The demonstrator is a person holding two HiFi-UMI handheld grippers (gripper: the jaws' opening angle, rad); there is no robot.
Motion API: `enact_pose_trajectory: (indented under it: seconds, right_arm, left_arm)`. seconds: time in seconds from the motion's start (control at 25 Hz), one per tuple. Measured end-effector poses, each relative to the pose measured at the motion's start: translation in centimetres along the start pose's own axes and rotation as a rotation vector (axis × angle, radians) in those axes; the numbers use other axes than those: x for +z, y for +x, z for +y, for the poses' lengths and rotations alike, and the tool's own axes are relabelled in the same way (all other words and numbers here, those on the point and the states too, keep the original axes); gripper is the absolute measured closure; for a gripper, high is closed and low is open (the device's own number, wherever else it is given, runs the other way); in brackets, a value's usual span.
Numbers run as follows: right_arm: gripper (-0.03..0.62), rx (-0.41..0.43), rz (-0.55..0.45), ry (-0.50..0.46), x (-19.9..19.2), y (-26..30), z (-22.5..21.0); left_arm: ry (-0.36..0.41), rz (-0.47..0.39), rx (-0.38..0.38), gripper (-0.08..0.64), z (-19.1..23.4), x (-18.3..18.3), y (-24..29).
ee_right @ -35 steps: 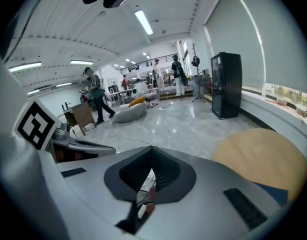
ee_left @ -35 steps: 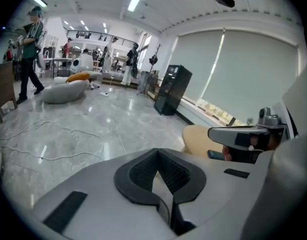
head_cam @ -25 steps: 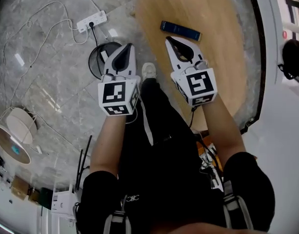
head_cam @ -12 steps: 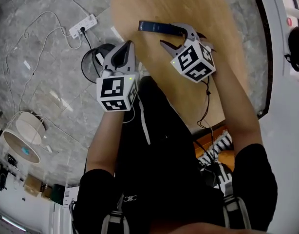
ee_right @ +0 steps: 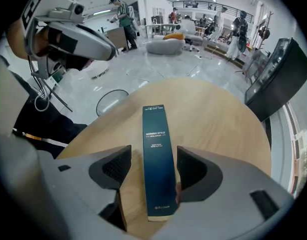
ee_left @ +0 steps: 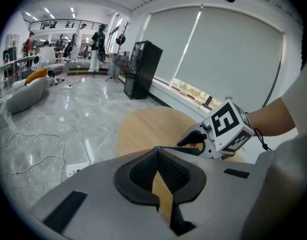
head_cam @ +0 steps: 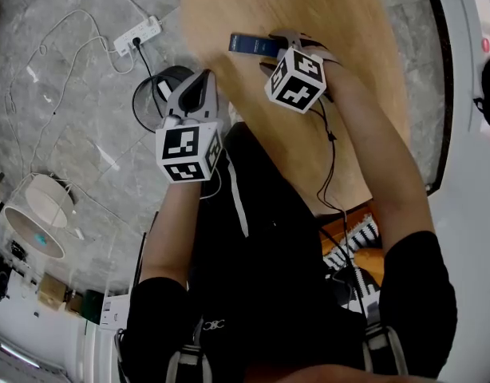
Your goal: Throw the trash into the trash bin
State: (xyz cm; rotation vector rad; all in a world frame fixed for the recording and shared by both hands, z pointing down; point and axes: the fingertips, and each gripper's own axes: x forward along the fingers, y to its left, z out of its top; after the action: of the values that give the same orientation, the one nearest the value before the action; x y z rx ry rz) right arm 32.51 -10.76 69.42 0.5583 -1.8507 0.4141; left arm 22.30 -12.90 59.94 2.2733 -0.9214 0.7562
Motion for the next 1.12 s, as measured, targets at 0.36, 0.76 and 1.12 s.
enact_pose_trajectory:
  seconds: [0.36, 0.76, 1.12]
  right_arm:
    - [0.387, 0.001, 0.006, -0.030, 0.3, 0.6, -0.1]
    - [0.387, -0.022, -0.193, 0.109, 9.2, -4.2, 3.1]
    - [0.388, 0.066, -0.259, 0.219, 18.5, -0.8, 10.6]
  left_arm:
    - [-0.015, 0.019, -0.006, 0.549, 0.6, -1.4, 0.2]
    - [-0.062, -0.030, 0.050, 0.548, 4.4, -1.6, -4.1]
    - [-0.179, -0.071, 0.161, 0.548, 13.5, -6.1, -11.0]
